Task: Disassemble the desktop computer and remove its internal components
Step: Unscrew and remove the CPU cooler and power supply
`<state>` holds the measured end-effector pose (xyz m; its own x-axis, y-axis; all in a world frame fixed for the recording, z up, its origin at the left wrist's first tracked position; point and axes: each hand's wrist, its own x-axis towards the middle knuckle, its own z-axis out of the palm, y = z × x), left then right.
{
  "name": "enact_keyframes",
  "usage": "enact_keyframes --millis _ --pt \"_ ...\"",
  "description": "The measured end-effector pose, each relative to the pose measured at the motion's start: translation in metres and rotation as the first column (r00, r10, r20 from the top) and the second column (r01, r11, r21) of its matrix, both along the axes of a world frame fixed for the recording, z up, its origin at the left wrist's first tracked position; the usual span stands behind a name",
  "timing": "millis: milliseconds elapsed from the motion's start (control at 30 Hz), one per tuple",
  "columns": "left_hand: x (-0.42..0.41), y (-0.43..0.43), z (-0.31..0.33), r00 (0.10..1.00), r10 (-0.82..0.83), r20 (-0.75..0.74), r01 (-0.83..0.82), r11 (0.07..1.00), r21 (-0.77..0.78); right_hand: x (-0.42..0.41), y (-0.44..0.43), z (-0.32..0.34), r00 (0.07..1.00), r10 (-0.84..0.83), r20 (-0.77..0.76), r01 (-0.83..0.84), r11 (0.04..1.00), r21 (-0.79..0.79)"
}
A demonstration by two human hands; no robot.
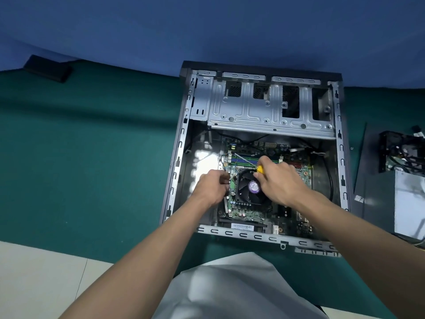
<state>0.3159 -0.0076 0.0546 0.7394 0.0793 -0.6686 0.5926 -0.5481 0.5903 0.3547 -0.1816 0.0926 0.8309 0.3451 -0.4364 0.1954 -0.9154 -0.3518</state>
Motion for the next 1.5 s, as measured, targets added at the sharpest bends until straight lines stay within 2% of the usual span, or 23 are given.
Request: enact_keyframes --millis 300,367,433,533,633,700,800,867,967,1167,1500 --pt "-0.002 0.004 0.004 0.991 -0.111 -0.073 0.101 0.987 -0.121 0.003 -0.006 0.006 0.992 -0.088 -0.092 0.095 0.992 0.083" --pt "-0.003 0.004 0.004 0.990 -0.113 -0.082 0.101 0.986 -0.129 0.002 -0.007 0.009 0.994 -0.097 -0.056 0.103 0.989 0.106" --pt "-0.003 0.002 0.006 0.987 -0.132 -0.093 0.120 0.986 -0.119 0.001 -0.006 0.014 0.994 -0.094 0.050 0.088 0.989 0.115" --pt "-0.003 0.000 0.013 0.965 -0.241 -0.102 0.232 0.968 -0.092 -0.005 -0.005 0.023 0.976 -0.094 0.194 0.077 0.993 0.092" --pt "-0.004 0.000 0.020 0.927 -0.366 -0.082 0.367 0.930 -0.002 -0.012 -0.004 0.029 0.982 -0.132 0.133 0.120 0.989 0.092" --pt "-0.005 -0.002 0.019 0.935 -0.346 -0.072 0.347 0.938 0.000 -0.016 -0.004 0.032 0.990 -0.109 0.085 0.101 0.990 0.097" --pt "-0.008 -0.005 0.014 0.979 -0.192 -0.070 0.187 0.980 -0.068 -0.016 -0.005 0.036 0.998 -0.051 0.042 0.047 0.995 0.091" --pt "-0.008 -0.005 0.014 0.985 -0.156 -0.068 0.148 0.983 -0.108 -0.014 -0.005 0.039 0.997 -0.081 -0.007 0.082 0.990 0.117" --pt "-0.006 -0.002 0.013 0.982 -0.179 -0.053 0.174 0.981 -0.090 -0.009 -0.005 0.043 0.990 -0.138 -0.008 0.138 0.981 0.140" --pt "-0.006 0.007 0.010 0.969 -0.229 -0.096 0.215 0.967 -0.137 -0.008 0.007 0.050 0.970 -0.219 0.103 0.189 0.951 0.243" --pt "-0.009 0.006 0.009 0.956 -0.286 -0.069 0.282 0.957 -0.070 -0.005 0.019 0.049 0.985 -0.154 0.078 0.140 0.977 0.159"
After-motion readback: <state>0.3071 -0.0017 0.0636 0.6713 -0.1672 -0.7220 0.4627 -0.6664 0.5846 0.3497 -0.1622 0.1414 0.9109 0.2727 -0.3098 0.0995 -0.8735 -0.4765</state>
